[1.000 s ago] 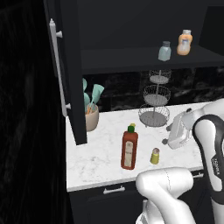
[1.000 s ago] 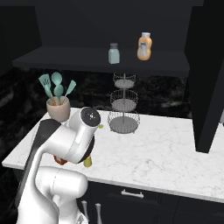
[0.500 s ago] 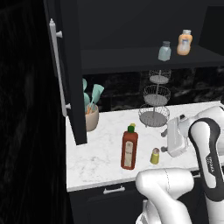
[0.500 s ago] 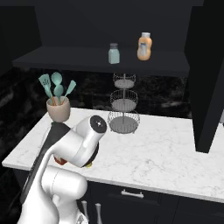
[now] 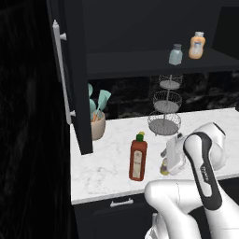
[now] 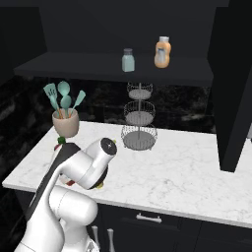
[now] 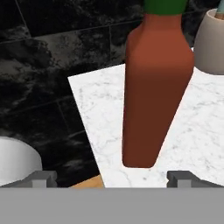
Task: Put the shaker and condiment bottle from the counter next to their counterparts in the cabinet.
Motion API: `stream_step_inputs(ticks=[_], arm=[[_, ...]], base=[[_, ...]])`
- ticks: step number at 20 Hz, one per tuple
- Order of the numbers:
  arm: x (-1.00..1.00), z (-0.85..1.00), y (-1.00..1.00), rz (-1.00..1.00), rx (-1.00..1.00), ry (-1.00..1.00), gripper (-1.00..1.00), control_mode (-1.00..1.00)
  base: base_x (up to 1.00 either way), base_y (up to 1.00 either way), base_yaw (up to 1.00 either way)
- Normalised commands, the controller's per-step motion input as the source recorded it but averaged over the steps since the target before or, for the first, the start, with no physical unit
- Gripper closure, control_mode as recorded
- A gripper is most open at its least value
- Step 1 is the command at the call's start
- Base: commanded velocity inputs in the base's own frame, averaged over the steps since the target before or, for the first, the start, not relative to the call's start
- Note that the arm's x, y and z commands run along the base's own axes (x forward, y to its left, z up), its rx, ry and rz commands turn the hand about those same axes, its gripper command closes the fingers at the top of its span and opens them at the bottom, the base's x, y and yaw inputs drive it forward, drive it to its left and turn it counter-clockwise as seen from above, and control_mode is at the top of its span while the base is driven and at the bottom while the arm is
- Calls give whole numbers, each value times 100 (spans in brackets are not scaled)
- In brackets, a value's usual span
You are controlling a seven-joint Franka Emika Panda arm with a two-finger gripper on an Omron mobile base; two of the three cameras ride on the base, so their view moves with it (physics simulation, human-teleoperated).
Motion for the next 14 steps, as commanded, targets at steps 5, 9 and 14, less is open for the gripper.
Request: stream_step_inputs(ticks=[5, 9, 14], arm=[[27, -33, 2, -25, 1, 0, -100, -100], [25, -2, 23, -7, 0, 0, -100, -100], [21, 0, 27, -1, 0, 0, -100, -100]], base=[[0, 0, 0], [0, 0, 0], [0, 0, 0]])
